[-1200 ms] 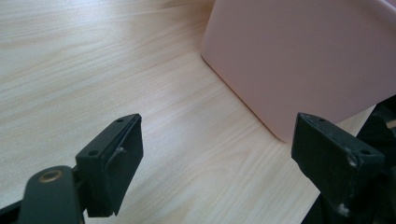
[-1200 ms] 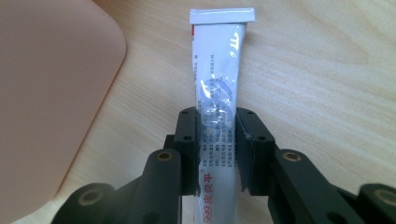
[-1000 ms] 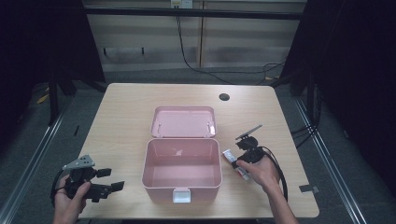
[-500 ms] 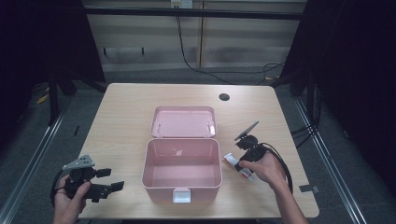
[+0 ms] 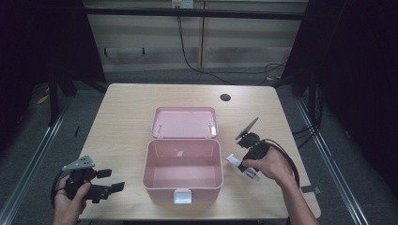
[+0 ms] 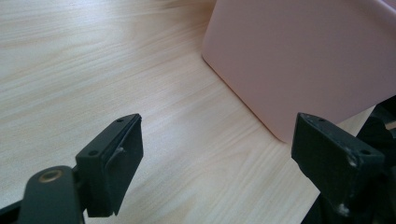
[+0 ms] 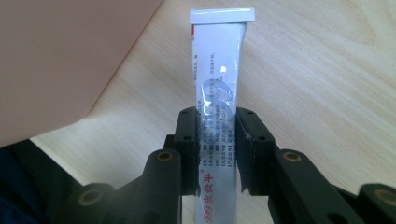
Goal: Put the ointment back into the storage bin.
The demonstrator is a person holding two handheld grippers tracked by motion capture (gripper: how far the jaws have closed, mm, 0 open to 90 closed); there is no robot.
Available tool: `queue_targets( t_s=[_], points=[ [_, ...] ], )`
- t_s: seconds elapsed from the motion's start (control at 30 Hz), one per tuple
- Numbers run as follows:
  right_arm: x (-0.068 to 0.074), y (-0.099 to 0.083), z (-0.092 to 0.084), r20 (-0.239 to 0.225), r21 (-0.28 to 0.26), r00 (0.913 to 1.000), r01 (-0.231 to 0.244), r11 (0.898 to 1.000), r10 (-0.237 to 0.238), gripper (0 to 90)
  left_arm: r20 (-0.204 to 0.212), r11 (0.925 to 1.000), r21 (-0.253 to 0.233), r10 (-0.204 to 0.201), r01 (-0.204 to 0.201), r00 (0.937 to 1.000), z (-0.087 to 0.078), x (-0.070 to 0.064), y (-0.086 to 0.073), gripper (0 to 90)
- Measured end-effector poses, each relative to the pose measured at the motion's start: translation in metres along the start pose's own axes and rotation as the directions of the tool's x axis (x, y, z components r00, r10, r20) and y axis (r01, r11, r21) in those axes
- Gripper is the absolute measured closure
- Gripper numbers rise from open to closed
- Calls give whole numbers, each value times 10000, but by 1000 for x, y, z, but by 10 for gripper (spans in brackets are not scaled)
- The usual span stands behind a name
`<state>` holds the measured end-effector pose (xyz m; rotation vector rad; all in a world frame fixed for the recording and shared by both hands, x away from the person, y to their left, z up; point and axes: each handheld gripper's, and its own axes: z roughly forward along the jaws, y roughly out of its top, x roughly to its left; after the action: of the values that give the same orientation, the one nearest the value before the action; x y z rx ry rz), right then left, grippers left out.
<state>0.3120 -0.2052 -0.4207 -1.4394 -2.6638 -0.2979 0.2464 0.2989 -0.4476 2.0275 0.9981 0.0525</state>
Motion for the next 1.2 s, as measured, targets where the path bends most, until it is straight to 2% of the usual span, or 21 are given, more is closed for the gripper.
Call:
queue_targets(
  t_s=[0.1, 0.33, 0.53, 0.73, 0.97, 1.2],
  points=[
    [2, -1, -6, -179, 151, 9995, 251, 9996, -248, 722, -10, 10000, -21, -36, 36, 10000, 0, 0, 0, 168],
    [3, -2, -15, -652, 76, 9967, 499, 9987, -493, 721, -10, 10000, -21, -37, 37, 10000, 0, 0, 0, 167],
    [6, -4, -25, -687, 69, 9954, 680, 9977, -674, 722, -1, 10000, -13, -32, 32, 10000, 0, 0, 0, 168],
    [7, -7, -34, -490, 10, 9961, 732, 9973, -730, 721, -3, 10000, -20, -36, 36, 10000, 0, 0, 0, 168],
    [8, -12, -42, -819, 0, 9936, 776, 9970, -773, 721, -7, 10000, -17, -42, 42, 10000, 0, 0, 0, 167],
    [8, -14, -54, -809, -9, 9931, 848, 9964, -846, 721, -12, 10000, 6, 12, -12, 10000, 0, 0, 0, 167]
  ],
)
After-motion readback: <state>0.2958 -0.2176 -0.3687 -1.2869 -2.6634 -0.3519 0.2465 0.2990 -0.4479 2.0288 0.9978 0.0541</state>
